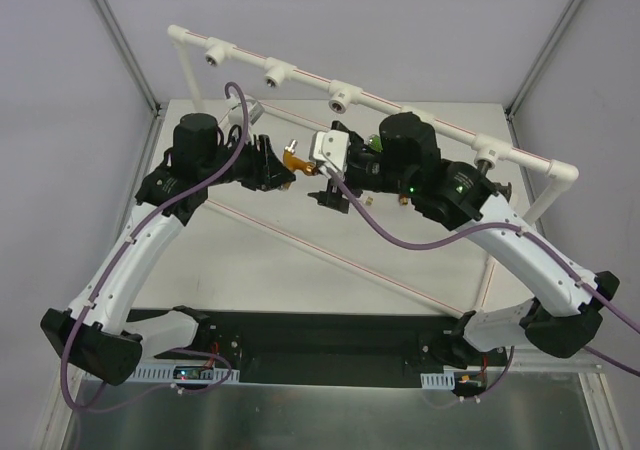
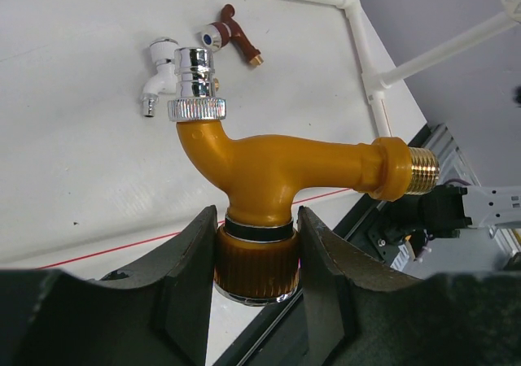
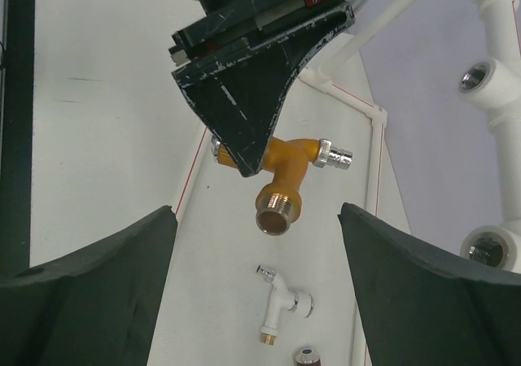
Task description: Install the water faucets
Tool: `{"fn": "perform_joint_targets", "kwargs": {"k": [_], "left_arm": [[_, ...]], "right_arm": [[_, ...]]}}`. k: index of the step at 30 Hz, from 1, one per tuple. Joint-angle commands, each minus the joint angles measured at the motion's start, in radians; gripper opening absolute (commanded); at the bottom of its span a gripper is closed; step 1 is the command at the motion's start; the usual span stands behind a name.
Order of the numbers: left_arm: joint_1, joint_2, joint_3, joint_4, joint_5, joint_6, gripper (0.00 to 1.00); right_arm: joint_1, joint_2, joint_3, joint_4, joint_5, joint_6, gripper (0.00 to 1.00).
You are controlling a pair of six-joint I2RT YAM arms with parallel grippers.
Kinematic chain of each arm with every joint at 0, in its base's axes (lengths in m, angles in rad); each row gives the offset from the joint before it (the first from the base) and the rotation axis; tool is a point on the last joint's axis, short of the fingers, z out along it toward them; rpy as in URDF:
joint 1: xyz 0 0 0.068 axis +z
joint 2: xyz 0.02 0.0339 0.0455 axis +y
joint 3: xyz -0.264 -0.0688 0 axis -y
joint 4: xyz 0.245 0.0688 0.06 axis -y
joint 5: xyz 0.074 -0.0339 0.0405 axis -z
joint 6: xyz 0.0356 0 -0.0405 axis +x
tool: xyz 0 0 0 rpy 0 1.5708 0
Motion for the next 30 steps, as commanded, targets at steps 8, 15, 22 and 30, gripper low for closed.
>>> {"fn": "perform_joint_targets", "kwargs": {"k": [8,15,22,30], "left_arm": [[-0.045,-0.083,-0.006,0.012,-0.028,-0.015,0.0],[-0.06,-0.093,-0.017,0.012,-0.024,-0.018,0.0],[-0.078,-0.099,-0.025,0.012,-0.033,-0.023,0.0],[-0.081,-0.145,-0.018,0.013,-0.111,0.071,0.31]], "right_arm": [[0.052,0.086,-0.006,0.046,0.176,-0.032,0.69],[0.073,0.1,-0.029,0.086,0.219,-0.026,0.52],[0.082,0.104,-0.036,0.108,0.242,-0.022,0.38],[0.084,0.095,-0.026,0.112,0.241,0.033,0.02]]}}
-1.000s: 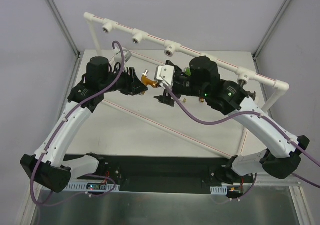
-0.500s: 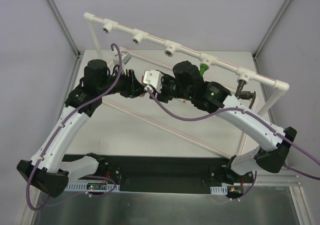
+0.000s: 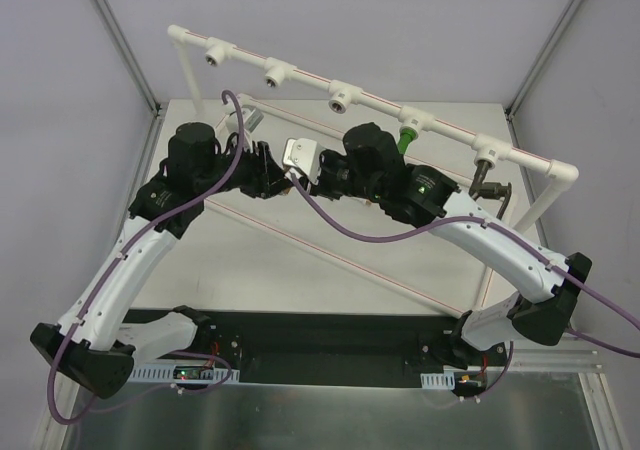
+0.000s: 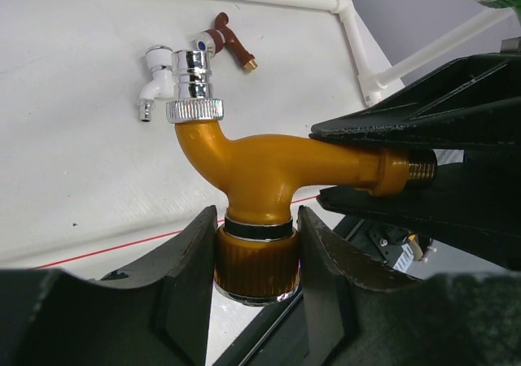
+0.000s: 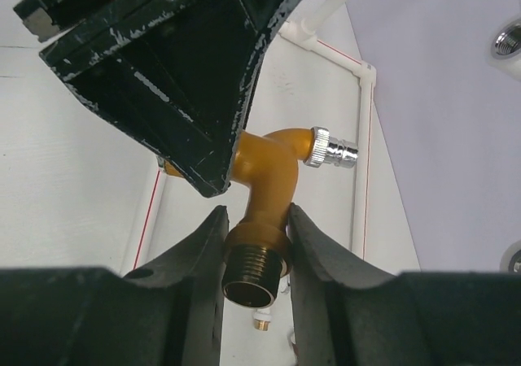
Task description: Install the water faucets
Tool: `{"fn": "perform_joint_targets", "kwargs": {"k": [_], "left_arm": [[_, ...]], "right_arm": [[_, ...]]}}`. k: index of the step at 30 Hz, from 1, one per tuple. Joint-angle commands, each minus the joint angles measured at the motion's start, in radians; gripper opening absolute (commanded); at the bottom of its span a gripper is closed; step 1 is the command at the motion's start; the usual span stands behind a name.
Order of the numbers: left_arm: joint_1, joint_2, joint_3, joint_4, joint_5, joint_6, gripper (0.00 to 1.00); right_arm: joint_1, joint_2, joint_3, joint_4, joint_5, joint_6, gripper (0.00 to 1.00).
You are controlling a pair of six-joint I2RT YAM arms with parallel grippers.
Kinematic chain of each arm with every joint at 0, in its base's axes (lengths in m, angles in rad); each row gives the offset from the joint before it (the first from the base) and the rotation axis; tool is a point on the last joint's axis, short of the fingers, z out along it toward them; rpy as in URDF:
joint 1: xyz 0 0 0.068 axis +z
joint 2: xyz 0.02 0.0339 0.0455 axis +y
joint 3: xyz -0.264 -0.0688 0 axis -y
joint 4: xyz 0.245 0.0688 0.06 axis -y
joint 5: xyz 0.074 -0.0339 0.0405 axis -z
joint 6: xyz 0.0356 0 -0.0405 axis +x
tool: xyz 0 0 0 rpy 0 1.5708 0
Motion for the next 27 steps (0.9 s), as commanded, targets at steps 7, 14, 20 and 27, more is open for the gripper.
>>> {"fn": "perform_joint_targets", "kwargs": {"k": [7,14,20,27], "left_arm": [[-0.006,-0.229,-0.063,0.14,-0.27,0.303,0.76],[-0.003,-0.421,-0.304,0.434,-0.318,0.578,0.99],[-0.003,-0.465,-0.444,0.626,-0.159,0.771,0.99],[-0.003,-0.383,-0.47,0.781,0.016,0.864,0.99]], "right_arm": [[-0.066,-0.07,0.045,0.051,-0.176,0.209,0.02],[-0.192,-0.151,0.033,0.129,-0.422,0.43,0.02],[-0.304,-0.183,0.004,0.256,-0.62,0.65,0.02],[-0.357,-0.188,0.004,0.359,-0.753,0.831,0.02]]}}
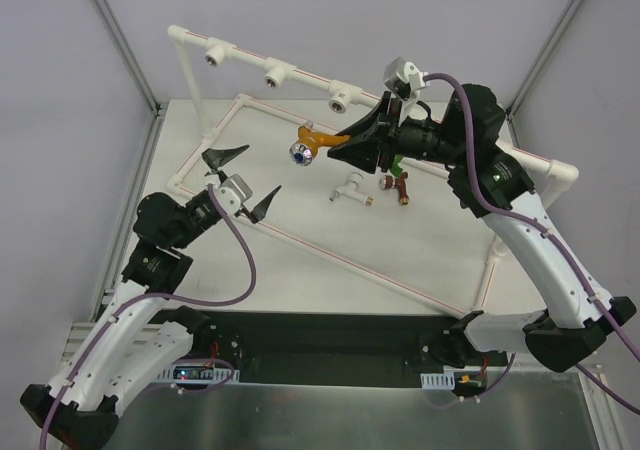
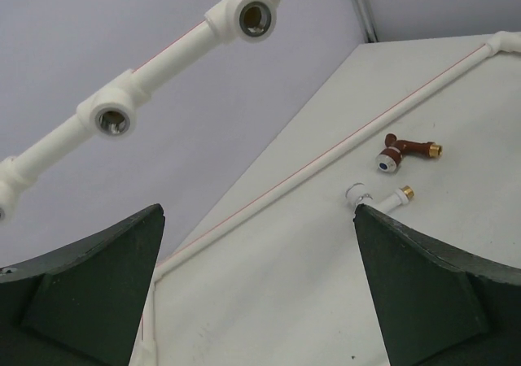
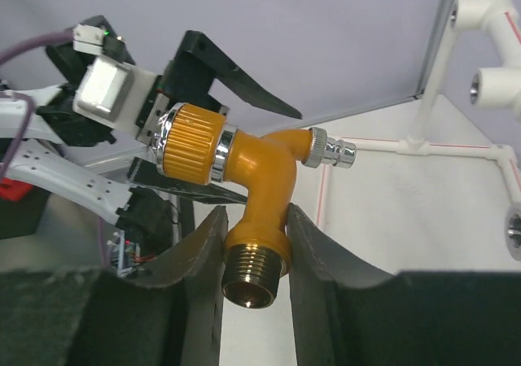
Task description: Install the water faucets
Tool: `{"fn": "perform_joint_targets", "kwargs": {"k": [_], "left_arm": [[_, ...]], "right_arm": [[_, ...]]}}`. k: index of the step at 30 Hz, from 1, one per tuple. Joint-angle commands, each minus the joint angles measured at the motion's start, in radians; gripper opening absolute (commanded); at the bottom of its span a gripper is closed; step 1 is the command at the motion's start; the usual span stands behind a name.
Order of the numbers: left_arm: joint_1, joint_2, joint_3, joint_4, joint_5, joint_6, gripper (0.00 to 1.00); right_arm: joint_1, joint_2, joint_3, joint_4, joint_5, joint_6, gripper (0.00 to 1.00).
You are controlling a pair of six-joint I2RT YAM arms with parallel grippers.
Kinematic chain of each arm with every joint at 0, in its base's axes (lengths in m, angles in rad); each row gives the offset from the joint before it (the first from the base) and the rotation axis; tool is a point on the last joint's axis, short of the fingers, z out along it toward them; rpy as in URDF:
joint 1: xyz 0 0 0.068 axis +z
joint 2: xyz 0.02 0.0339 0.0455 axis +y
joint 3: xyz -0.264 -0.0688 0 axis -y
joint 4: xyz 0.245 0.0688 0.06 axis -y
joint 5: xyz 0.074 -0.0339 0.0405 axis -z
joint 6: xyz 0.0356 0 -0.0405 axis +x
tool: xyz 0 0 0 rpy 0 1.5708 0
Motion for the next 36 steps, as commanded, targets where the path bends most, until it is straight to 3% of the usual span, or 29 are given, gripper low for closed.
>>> {"fn": "perform_joint_targets", "kwargs": {"k": [1,7,19,36], "left_arm": [[-0.003,0.06,0.033,0.189,0.16,0.091,0.99],[-0.003,0.139,0.077,0.322,0.267,0.033,0.97],[-0.003,0.273,0.165,0.574,0.489,-0.22,0.8],[-0.005,0.396,0.248,0.761,0.574,-0.364,0.54]], "right_arm": [[-0.012,-0.013,0.007,0.128,-0.139,0.165,0.02],[-0.021,-0.01,0.007,0.14,-0.182,0.228,0.02],[-0.044,-0.004,-0.005,0.141,-0.236,0.311,0.02],[-0.055,0.031,0.006,0.146,-0.26,0.363,0.02]]}}
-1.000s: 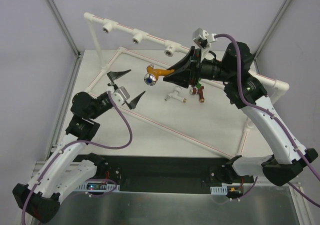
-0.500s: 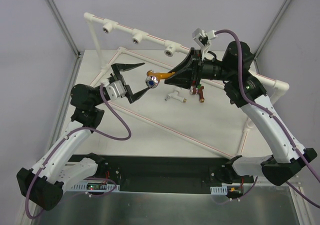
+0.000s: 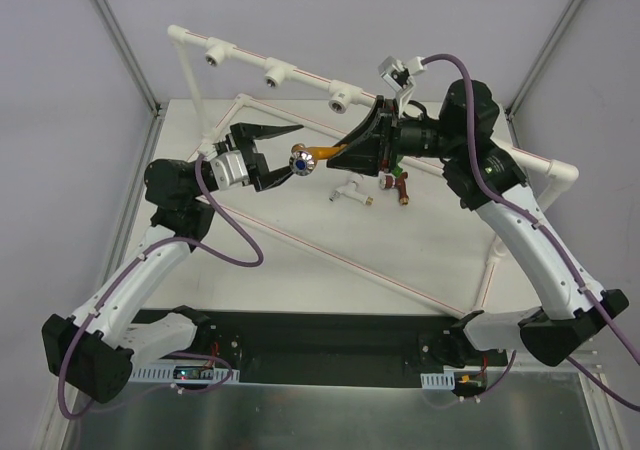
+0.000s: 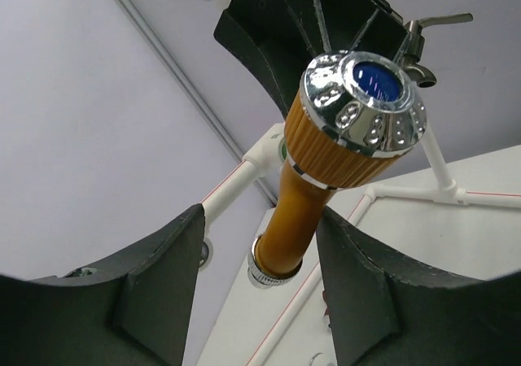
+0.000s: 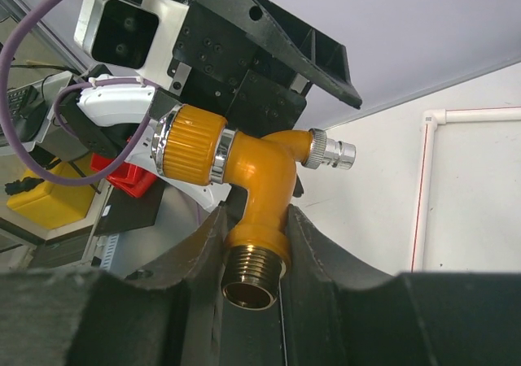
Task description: Install the water faucets
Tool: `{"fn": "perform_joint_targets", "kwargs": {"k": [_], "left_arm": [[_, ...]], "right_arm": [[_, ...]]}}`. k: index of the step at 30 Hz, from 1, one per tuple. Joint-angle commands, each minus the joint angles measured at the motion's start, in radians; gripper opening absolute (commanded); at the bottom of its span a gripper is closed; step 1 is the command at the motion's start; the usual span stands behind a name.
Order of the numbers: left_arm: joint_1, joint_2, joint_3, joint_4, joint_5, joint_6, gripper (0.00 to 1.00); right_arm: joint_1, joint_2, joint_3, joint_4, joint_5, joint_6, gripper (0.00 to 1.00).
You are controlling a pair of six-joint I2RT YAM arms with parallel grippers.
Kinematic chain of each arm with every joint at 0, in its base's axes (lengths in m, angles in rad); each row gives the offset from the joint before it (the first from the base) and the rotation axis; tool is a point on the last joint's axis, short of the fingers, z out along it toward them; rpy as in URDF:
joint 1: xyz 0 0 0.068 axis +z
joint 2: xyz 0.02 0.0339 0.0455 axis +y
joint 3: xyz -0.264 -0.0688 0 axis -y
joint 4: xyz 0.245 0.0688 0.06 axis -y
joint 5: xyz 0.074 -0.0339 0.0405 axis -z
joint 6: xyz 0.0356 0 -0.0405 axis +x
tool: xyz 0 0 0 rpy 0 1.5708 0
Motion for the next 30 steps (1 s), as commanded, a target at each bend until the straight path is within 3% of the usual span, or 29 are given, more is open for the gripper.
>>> {"fn": "perform_joint_targets", "kwargs": {"k": [1,30], "left_arm": [[-0.004,0.008,0.048,0.114,0.058,-0.047,0.54],[-0.006,0.068,0.082,0.31,0.216,-0.258,0.4]], "right_arm": [[-0.008,0.002,0.019,0.079,-0.036,0.037,0.02],[-0.014,0.016,0.016,0.166,-0.125,0.126,0.02]]}}
